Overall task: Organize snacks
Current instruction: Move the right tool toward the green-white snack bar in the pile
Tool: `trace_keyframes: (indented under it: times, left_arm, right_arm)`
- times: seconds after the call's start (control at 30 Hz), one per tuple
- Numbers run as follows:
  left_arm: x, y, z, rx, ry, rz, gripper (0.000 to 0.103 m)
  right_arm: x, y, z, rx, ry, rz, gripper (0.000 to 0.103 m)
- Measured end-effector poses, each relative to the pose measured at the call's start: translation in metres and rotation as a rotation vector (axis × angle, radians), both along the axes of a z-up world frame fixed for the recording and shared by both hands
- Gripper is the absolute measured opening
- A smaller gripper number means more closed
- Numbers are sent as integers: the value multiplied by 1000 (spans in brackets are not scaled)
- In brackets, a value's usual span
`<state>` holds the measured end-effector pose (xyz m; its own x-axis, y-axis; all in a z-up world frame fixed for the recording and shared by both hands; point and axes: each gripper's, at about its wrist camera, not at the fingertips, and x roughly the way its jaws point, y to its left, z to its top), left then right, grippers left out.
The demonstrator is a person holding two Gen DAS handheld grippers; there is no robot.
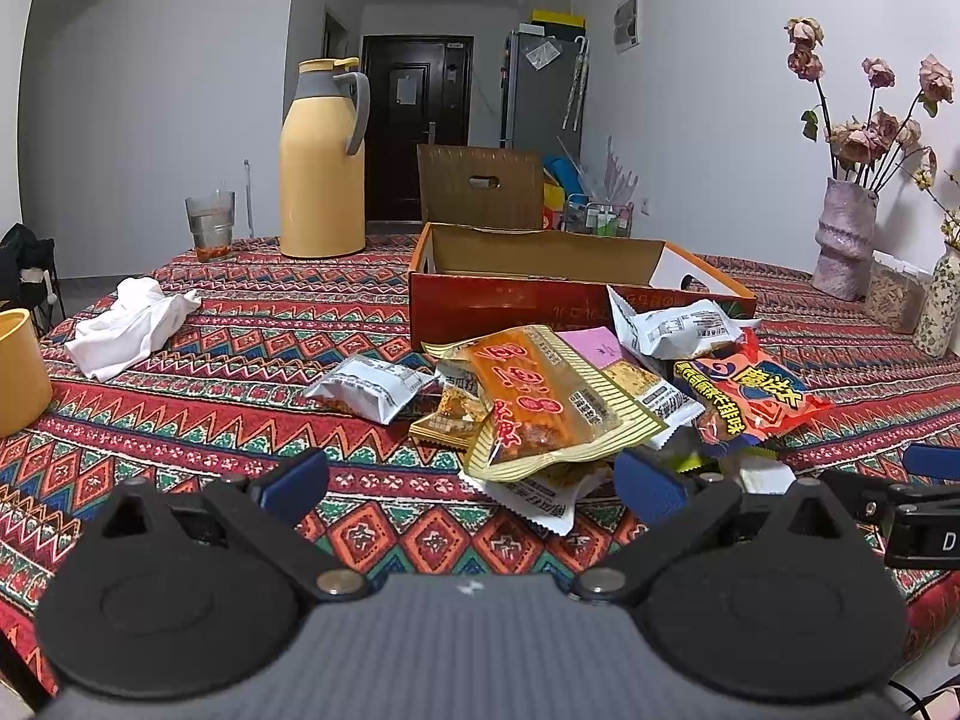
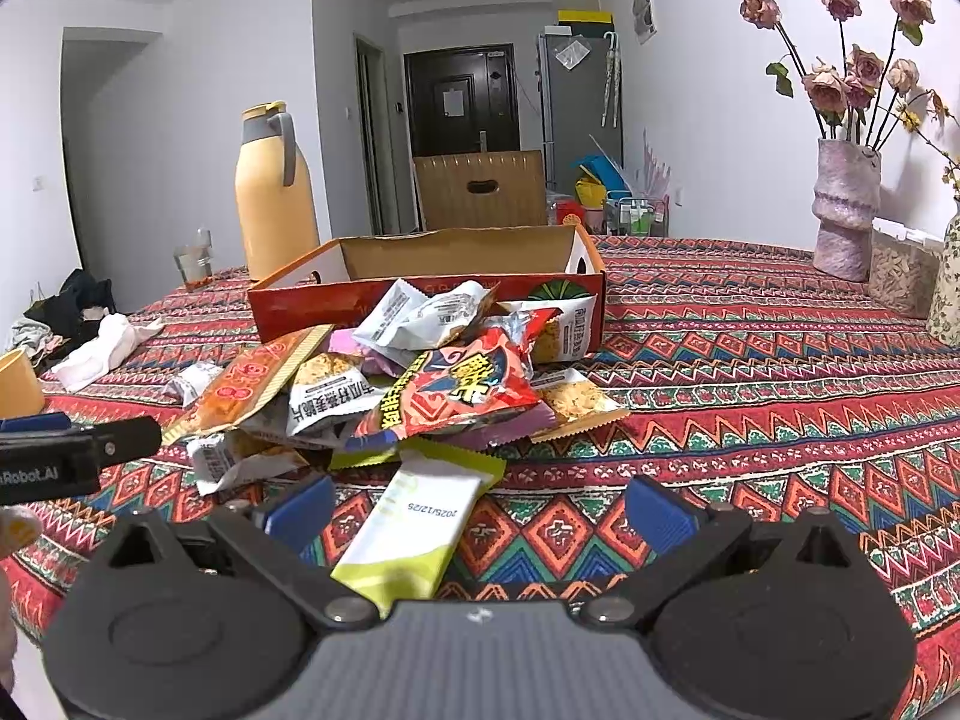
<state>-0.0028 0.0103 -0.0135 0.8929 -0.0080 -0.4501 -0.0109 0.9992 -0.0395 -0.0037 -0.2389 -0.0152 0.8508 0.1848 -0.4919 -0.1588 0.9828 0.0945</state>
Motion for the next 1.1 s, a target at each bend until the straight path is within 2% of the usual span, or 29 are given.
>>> trace_keyframes:
  times: [1.1]
  left_arm:
    - [-1, -4, -3, -2, 7, -7, 103]
  right_arm:
    - [0, 2, -2, -14, 14, 4, 103]
